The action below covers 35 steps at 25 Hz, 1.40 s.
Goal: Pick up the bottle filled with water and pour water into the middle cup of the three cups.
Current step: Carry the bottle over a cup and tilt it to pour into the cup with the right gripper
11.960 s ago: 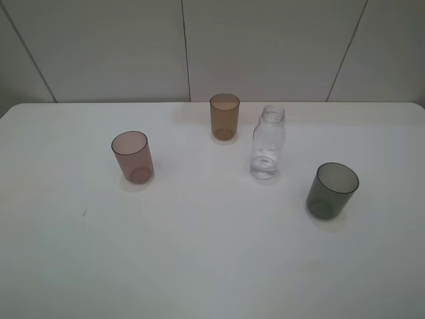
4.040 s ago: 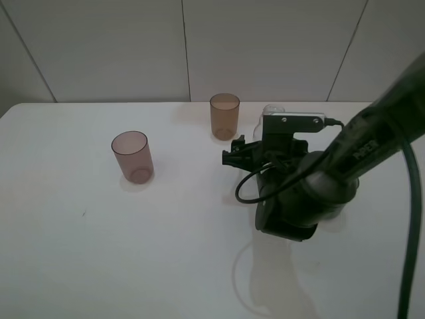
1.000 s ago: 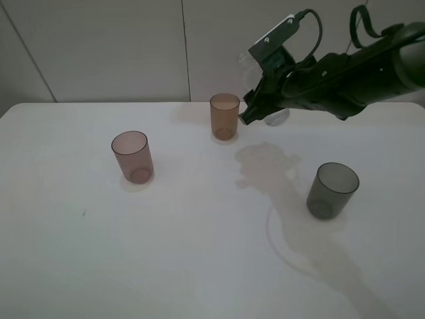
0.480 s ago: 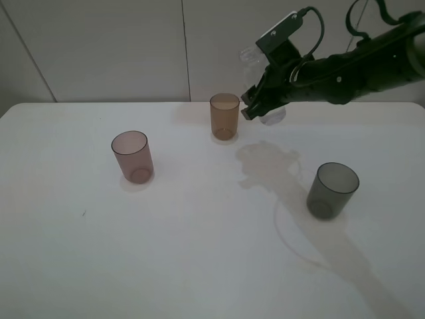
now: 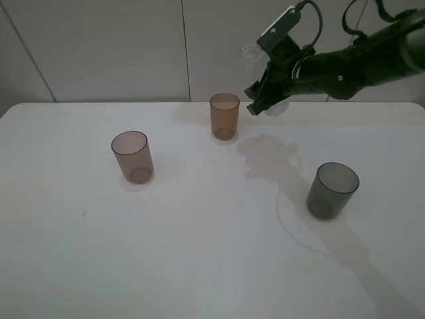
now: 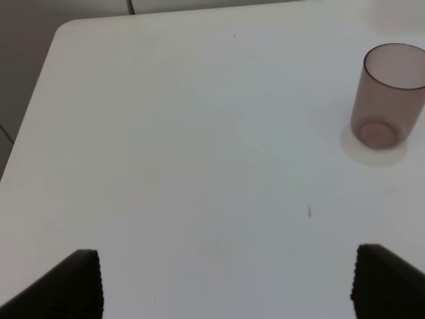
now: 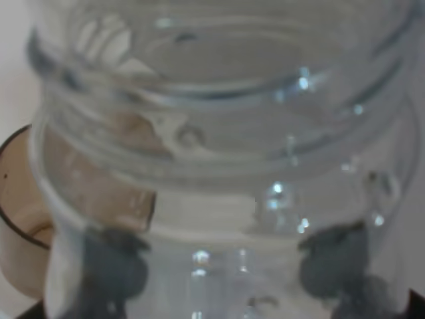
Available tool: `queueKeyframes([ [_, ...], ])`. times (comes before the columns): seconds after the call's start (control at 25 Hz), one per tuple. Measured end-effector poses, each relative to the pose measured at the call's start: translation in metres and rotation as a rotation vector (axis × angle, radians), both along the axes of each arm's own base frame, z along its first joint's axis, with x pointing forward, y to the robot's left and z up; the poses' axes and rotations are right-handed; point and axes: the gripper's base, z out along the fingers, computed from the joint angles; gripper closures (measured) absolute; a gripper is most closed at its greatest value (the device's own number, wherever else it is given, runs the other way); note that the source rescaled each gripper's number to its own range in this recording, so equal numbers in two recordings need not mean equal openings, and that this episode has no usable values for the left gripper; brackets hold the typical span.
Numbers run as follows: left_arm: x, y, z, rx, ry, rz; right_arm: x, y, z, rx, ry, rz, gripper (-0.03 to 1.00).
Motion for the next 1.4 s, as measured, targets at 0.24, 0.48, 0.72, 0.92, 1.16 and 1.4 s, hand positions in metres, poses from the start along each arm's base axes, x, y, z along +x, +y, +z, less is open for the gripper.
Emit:
queueKeyframes([
  [0.24, 0.000, 0.000, 0.000, 0.000, 0.000, 0.000, 0.016, 0.002, -0.001, -0.092, 0.013, 0.043, 0.97],
  [0.48, 0.000, 0.000, 0.000, 0.000, 0.000, 0.000, 0.023, -0.003, -0.004, -0.172, 0.065, -0.005, 0.97],
  [0.72, 0.000, 0.000, 0.000, 0.000, 0.000, 0.000, 0.020, 0.007, -0.006, -0.266, 0.051, 0.017, 0.97],
  [0.92, 0.000, 0.000, 0.000, 0.000, 0.000, 0.000, 0.026, 0.022, -0.005, -0.349, 0.011, -0.015, 0.97],
  [1.16, 0.000, 0.000, 0.000, 0.000, 0.000, 0.000, 0.027, 0.036, 0.000, -0.424, -0.054, -0.035, 0.97],
  [1.4, 0.000, 0.000, 0.000, 0.000, 0.000, 0.000, 0.026, 0.041, 0.000, -0.495, -0.093, -0.011, 0.97],
])
